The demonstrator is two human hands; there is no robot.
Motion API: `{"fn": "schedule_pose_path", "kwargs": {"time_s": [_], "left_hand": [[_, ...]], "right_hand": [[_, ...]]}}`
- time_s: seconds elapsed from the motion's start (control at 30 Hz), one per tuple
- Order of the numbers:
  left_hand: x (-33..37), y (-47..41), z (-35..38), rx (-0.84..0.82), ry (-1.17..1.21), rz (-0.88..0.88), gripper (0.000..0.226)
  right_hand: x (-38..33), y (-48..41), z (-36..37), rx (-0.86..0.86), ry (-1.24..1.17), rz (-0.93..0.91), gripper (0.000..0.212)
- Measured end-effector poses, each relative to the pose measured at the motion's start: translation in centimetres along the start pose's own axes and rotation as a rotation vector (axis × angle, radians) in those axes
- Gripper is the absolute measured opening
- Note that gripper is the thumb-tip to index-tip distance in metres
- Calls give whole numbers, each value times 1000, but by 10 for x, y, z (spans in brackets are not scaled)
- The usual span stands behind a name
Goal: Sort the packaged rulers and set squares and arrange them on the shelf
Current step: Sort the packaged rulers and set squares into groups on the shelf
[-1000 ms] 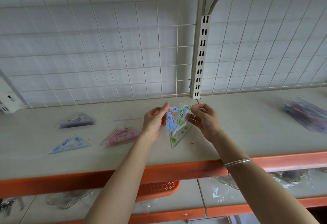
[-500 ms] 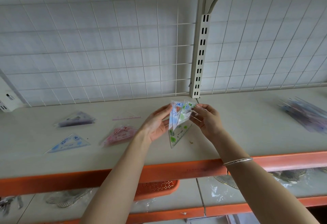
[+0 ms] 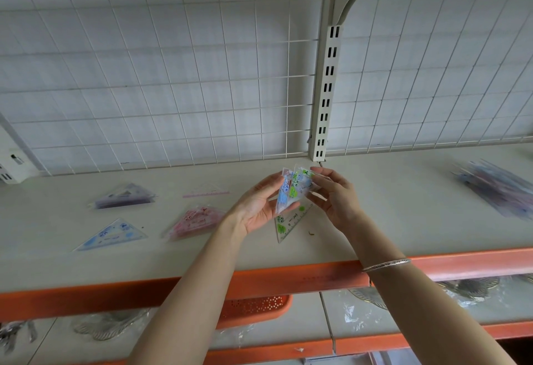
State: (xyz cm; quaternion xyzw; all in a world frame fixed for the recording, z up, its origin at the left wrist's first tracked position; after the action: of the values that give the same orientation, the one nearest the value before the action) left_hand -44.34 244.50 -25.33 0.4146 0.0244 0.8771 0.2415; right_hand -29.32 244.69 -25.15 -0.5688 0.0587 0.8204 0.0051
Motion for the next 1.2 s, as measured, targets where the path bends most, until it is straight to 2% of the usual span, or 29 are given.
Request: {"fn": "schedule_pose_path", "kwargs": {"time_s": [0.17,0.3,0.4,0.53,0.6,0.7,0.83,1.0,1.13,1.2], "left_hand": [[0,1,-1,7,9,16,11],[1,0,-1,-14,6,33,17],[2,-1,1,-35,-52,59,27],[2,-2,2,-42,-220,108,29],[7,-3,-2,41,-296,200,26],[21,-3,-11,217,-449,427,21],[33,6,-12,345,-672,668,19],[44,7,-12,405,-645,695,15],[54,10,-10,409,-663,669,20],[55,12,-10,415,-686,643,21]], "right_hand": [[0,0,-3,47,1,20,12],[0,0,-3,51,-7,19,11],[-1,0,-3,59,9,12,10],[-2,0,-5,92,52,-25,12],[-5,0,-9,139,50,-72,14],[-8,1,-13,188,-2,-114,16],[-7,3,-8,130,30,-65,15],[-4,6,9,-32,306,-50,12],[-3,3,16,-79,863,-125,4],[-6,0,18,-81,1079,-172,8]]}}
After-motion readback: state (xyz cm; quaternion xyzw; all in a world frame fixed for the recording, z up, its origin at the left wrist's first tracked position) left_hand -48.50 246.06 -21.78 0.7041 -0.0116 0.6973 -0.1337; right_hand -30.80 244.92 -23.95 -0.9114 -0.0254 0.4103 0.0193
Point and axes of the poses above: each hand's wrist, its own y-axis away from the middle knuckle, its own z-axis out of the palm, x = y × z, the point moved 6 cm from there along -y, towards the middle knuckle, and after that the axes turned 4 degrees about y, right-handed, at the moved point
